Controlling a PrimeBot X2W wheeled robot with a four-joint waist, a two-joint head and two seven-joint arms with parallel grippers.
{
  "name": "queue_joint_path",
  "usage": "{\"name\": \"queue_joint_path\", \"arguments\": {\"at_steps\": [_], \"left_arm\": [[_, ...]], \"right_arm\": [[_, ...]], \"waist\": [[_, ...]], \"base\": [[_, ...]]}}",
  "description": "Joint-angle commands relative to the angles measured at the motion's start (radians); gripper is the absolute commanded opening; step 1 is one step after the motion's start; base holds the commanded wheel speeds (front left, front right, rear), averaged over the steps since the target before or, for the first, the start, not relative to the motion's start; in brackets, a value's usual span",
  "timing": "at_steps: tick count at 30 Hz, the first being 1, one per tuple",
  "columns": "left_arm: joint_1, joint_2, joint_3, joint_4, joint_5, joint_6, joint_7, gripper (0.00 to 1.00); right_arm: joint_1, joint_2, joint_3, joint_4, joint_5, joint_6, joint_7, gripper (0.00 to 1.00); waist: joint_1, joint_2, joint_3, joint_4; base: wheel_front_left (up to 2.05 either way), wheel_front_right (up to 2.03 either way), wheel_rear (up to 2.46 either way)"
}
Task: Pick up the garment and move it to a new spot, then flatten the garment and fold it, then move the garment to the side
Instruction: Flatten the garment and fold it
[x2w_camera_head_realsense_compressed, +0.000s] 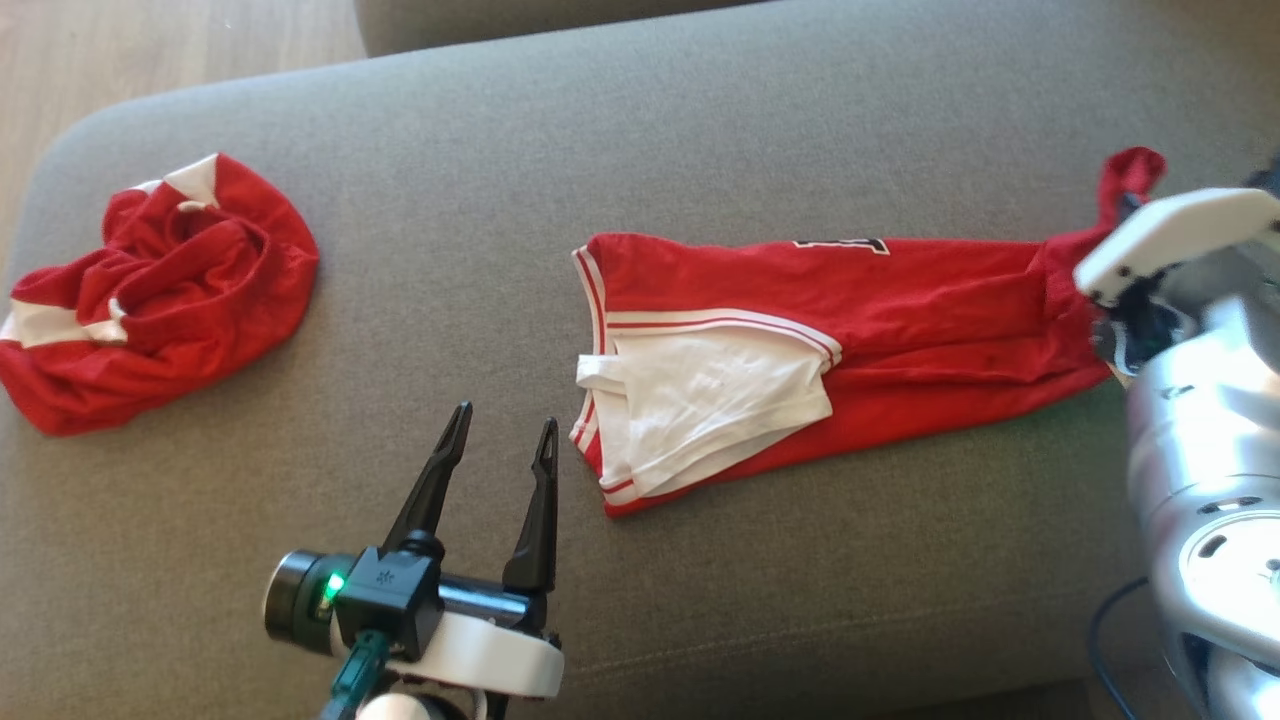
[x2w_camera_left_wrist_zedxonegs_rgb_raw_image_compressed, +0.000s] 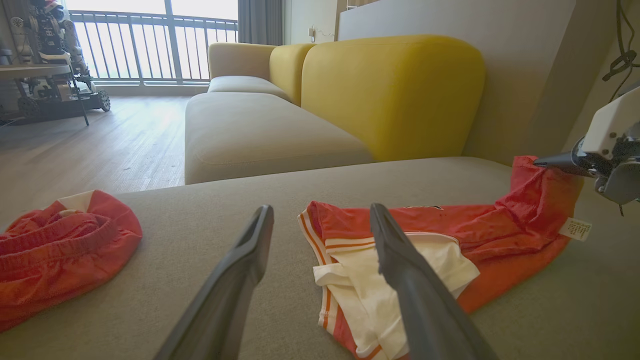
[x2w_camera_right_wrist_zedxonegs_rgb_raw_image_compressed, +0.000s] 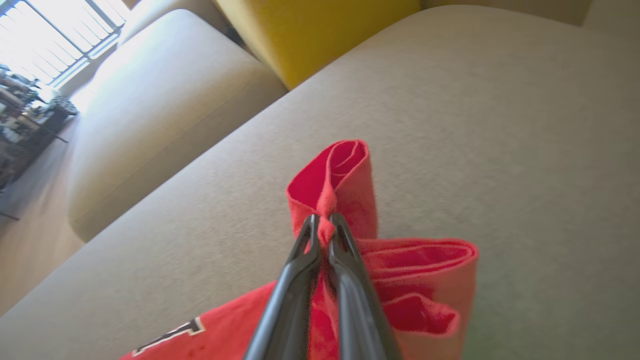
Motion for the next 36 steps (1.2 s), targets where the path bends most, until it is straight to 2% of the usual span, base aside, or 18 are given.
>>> {"name": "queue_joint_path", "arguments": {"at_steps": [1,5,7,9,12,17,20,22,24,27,36], "left_arm": [[-0.001,-0.009,0.032,-0.035,-0.008,0.008,-0.008,1.0],[0.021,-0.009,0.034,-0.035,-0.018,0.012,-0.008,1.0],[0.024,-0.009,0.025,-0.029,-0.022,0.006,-0.008,1.0],[0.021,-0.009,0.016,-0.023,-0.023,0.001,-0.008,1.0],[0.018,-0.009,0.01,-0.019,-0.022,0.001,-0.008,1.0],[0.025,-0.009,0.005,-0.011,-0.028,0.003,-0.008,1.0],[0.037,-0.009,0.007,-0.011,-0.032,0.012,-0.008,1.0],[0.044,-0.009,0.007,-0.015,-0.033,0.018,-0.008,1.0],[0.049,-0.009,0.007,-0.019,-0.034,0.022,-0.008,1.0],[0.059,-0.009,0.013,-0.024,-0.036,0.027,-0.008,1.0],[0.058,-0.009,0.005,-0.029,-0.046,0.03,-0.008,1.0]], "right_arm": [[-0.072,-0.004,0.035,0.012,0.016,0.0,-0.021,0.0],[-0.105,-0.004,0.1,0.073,0.07,0.0,-0.059,0.0],[-0.12,-0.004,0.167,0.076,0.151,0.0,-0.006,0.0],[-0.129,-0.004,0.287,0.076,0.287,0.0,0.061,0.0],[-0.121,-0.004,0.545,0.077,0.561,0.0,0.13,0.0],[-0.037,-0.004,1.087,0.051,1.094,0.0,0.161,0.0],[0.171,-0.004,1.401,-0.172,1.368,0.0,0.169,0.0],[0.287,-0.004,1.533,-0.272,1.452,0.0,0.14,0.0],[0.355,-0.004,1.601,-0.314,1.481,0.0,0.115,0.0],[0.412,-0.004,1.644,-0.332,1.491,0.0,0.099,0.0],[0.411,-0.004,1.651,-0.333,1.544,0.0,0.037,0.0]], "waist": [[0.0,-0.0001,-0.013,0.009],[0.0,-0.0001,-0.033,0.021],[0.0,-0.0001,-0.045,0.041],[0.0,-0.0001,-0.057,0.063],[0.0,-0.0001,-0.071,0.096],[0.0,-0.0001,-0.093,0.147],[0.0,-0.0001,-0.105,0.166],[0.0,-0.0001,-0.111,0.18],[0.0,-0.0001,-0.115,0.194],[0.0,-0.0001,-0.118,0.206],[0.0,-0.0001,-0.111,0.217]], "base": [[0.0,0.0,0.0],[0.0,0.0,0.0],[0.0,0.0,0.0],[0.0,0.0,0.0],[0.0,0.0,0.0],[0.0,0.0,0.0],[0.0,0.0,0.0],[0.0,0.0,0.0],[0.0,0.0,0.0],[0.0,0.0,0.0],[0.0,0.0,0.0]]}}
